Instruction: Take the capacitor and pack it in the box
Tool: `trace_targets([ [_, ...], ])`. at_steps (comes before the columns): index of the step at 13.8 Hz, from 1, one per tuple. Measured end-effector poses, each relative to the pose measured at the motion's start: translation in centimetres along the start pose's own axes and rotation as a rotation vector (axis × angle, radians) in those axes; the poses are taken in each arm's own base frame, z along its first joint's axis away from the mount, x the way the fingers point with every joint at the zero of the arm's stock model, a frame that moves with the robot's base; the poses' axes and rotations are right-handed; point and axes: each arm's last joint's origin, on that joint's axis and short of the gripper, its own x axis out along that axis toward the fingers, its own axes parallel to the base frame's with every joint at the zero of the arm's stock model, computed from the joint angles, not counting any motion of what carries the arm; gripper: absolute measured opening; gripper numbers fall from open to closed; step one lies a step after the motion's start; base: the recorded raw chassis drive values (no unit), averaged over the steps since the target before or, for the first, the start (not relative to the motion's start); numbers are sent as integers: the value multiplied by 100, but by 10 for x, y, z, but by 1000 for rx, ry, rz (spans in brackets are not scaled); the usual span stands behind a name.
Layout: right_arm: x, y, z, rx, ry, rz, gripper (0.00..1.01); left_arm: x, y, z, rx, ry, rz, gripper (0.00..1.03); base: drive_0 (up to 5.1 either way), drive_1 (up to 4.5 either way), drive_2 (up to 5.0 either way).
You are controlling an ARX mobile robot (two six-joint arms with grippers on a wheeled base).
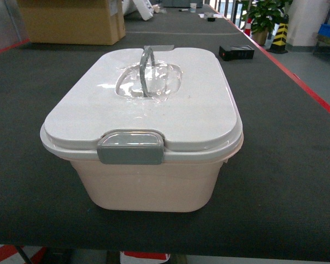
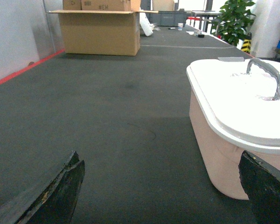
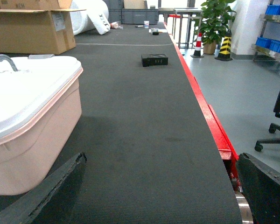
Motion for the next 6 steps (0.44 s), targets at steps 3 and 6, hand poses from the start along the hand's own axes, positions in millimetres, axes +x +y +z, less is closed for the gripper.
trace_targets([
  [3, 0, 0, 0, 0, 0, 0, 98, 0, 0, 0, 0, 0, 0, 98, 0, 0, 0],
  [6, 0, 0, 0, 0, 0, 0, 98, 0, 0, 0, 0, 0, 0, 98, 0, 0, 0],
])
